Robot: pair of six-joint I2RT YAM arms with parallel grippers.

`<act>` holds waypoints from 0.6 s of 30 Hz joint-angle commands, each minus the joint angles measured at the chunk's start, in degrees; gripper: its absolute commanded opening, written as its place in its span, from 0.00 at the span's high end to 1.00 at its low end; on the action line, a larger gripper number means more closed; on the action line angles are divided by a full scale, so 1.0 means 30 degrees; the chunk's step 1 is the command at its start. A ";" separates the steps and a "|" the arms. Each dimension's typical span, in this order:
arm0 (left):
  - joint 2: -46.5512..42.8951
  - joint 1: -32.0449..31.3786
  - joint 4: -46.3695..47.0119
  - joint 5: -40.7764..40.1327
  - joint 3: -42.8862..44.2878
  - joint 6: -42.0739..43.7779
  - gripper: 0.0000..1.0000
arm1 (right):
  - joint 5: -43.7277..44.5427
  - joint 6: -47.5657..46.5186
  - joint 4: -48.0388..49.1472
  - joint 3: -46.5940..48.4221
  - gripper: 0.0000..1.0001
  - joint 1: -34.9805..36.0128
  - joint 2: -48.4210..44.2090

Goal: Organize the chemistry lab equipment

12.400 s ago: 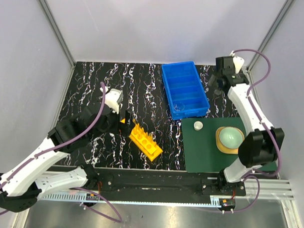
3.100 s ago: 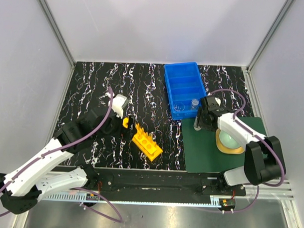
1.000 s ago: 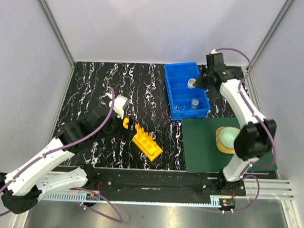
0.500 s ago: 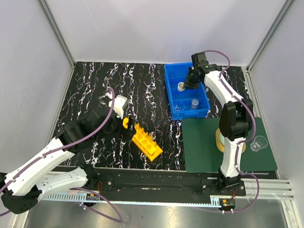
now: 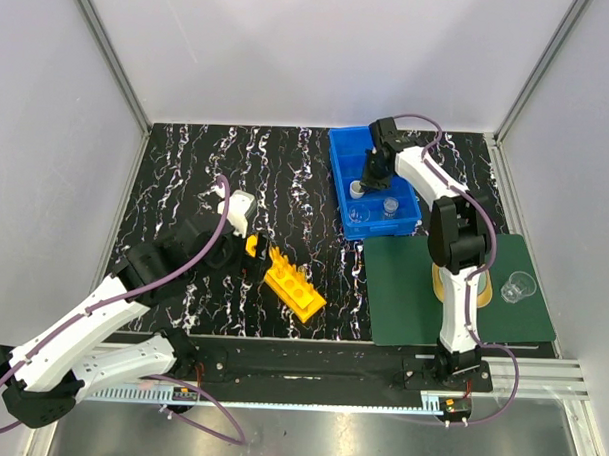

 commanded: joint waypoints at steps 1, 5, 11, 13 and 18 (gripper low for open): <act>-0.0247 0.0065 0.0575 -0.0536 0.0081 0.0268 0.01 | 0.0455 -0.0464 -0.0088 0.0611 1.00 0.0358 0.0363; -0.0363 0.0094 0.0575 -0.0565 0.0023 0.0268 0.01 | 0.1098 -0.0610 -0.0146 0.0815 1.00 0.0621 0.1035; -0.0335 0.0094 0.0575 -0.0594 -0.0095 0.0268 0.01 | 0.1655 -0.0874 -0.0410 0.1109 1.00 0.1002 0.1624; -0.0335 0.0094 0.0575 -0.0594 -0.0095 0.0297 0.01 | 0.1685 -0.0816 -0.0410 0.1080 1.00 0.1090 0.1565; -0.0276 0.0123 0.0575 -0.0565 -0.0065 0.0327 0.01 | 0.2065 -0.0933 -0.0555 0.1079 0.87 0.1207 0.1273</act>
